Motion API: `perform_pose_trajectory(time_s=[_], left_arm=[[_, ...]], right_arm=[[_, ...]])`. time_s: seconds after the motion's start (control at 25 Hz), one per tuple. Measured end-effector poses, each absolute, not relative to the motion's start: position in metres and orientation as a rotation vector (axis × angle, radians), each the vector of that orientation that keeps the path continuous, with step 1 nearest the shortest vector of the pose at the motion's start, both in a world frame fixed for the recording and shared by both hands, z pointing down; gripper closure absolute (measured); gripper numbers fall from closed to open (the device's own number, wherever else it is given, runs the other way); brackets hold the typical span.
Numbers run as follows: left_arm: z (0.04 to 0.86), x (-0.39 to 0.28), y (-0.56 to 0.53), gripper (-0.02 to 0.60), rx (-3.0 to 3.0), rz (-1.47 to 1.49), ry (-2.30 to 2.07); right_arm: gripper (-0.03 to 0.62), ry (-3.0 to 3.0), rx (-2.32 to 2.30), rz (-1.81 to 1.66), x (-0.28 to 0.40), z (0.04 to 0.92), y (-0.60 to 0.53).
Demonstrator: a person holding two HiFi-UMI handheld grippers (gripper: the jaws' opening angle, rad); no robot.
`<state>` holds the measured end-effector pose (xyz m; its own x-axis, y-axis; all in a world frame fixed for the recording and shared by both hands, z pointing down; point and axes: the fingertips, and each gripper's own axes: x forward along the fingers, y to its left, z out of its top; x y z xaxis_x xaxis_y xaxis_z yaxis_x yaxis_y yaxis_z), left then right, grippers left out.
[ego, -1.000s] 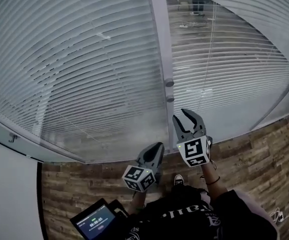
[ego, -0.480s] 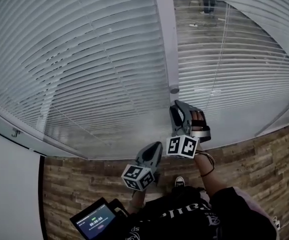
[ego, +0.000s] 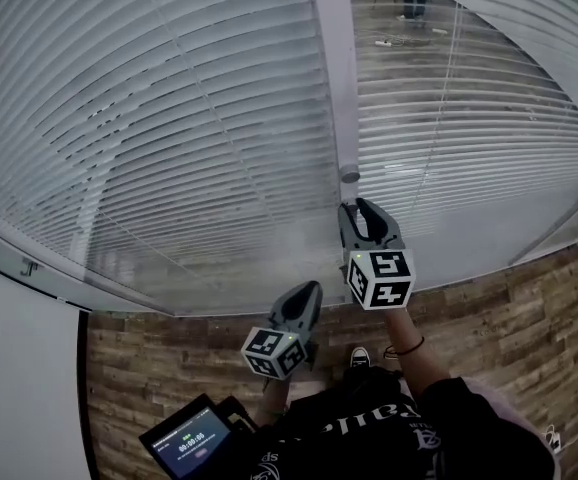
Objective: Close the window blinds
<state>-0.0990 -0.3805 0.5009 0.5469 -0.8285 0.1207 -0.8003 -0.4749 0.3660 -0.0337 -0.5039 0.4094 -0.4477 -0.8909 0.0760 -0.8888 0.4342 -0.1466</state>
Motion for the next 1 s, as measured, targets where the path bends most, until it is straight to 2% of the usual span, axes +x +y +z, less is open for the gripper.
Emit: perform_pose_trajectory(time_s=[0.24, 0.32, 0.4, 0.48, 0.64, 0.76, 0.88, 1.0], left_arm=[[0.504, -0.1, -0.376, 0.575, 2.406, -0.098, -1.32], [0.504, -0.101, -0.376, 0.575, 2.405, -0.1, -1.323], [0.504, -0.102, -0.376, 0.575, 2.404, -0.097, -1.324], [0.504, -0.102, -0.376, 0.575, 2.407, -0.095, -1.32], [0.504, -0.1, -0.374, 0.575, 2.41, -0.094, -1.309], [0.506, -0.098, -0.373, 0.575, 2.408, -0.089, -1.299], [0.508, -0.095, -0.372, 0.575, 2.408, -0.087, -1.288], [0.508, -0.094, -0.371, 0.575, 2.408, -0.085, -1.286]], right_arm=[[0.456, 2.227, -1.264, -1.02, -0.026, 0.413, -0.507], [0.457, 2.129, -1.15, -1.143, -0.026, 0.413, -0.508], [0.457, 2.192, -1.157, -1.084, -0.027, 0.412, -0.507], [0.456, 2.42, -1.327, -0.796, -0.027, 0.411, -0.504], [0.456, 2.887, -1.783, 0.237, -0.038, 0.413, -0.488], [0.454, 2.959, -1.973, 0.909, -0.044, 0.42, -0.486], [0.454, 2.917, -2.015, 1.2, -0.045, 0.418, -0.491], [0.456, 2.913, -2.005, 1.259, -0.047, 0.416, -0.495]])
